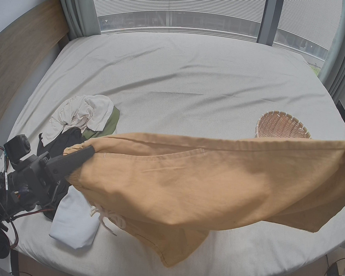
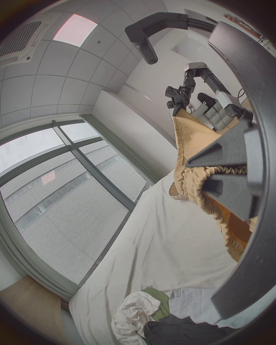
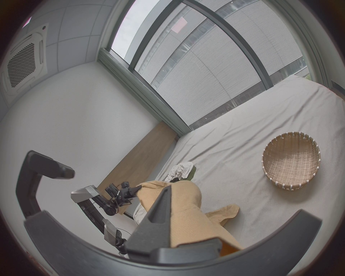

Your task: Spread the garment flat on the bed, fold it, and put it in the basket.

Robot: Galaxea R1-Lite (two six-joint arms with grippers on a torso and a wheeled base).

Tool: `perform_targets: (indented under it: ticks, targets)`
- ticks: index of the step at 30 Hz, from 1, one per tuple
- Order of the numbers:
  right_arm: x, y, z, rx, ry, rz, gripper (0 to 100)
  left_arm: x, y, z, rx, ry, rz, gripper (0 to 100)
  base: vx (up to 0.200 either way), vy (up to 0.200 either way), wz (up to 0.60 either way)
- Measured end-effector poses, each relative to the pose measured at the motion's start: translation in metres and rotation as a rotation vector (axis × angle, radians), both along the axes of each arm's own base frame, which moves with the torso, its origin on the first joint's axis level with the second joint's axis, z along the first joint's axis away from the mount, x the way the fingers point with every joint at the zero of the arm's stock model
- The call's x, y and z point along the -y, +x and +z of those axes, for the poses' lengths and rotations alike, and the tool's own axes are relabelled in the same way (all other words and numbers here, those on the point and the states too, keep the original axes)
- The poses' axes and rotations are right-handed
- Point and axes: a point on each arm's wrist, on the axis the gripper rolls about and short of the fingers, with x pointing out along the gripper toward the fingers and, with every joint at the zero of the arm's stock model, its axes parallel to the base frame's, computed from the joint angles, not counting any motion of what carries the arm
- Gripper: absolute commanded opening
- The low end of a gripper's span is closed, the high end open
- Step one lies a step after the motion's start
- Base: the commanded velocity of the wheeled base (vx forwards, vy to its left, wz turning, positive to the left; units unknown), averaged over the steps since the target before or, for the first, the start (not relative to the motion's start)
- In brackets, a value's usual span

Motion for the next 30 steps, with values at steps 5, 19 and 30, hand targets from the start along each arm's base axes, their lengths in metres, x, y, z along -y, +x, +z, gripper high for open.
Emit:
perform_targets:
  ticks: [5, 19, 30]
  targets:
    - [-0.008, 0.024, -0.010, -0.022, -0.012, -0.010, 0, -0.002, 0.007, -0.003, -0.012, 0.002, 0.038, 0, 0.000, 0.000, 0.00]
    - [-0.028, 0.111, -0.036, -0.045, -0.016, -0.061, 0, 0.006, 0.054, -0.012, -0.053, 0.000, 0.132, 0, 0.000, 0.000, 0.00]
    - [-0.033, 0.181, -0.070, -0.094, -0.028, -0.118, 0, 0.014, 0.102, -0.019, -0.053, -0.032, 0.249, 0, 0.000, 0.000, 0.00]
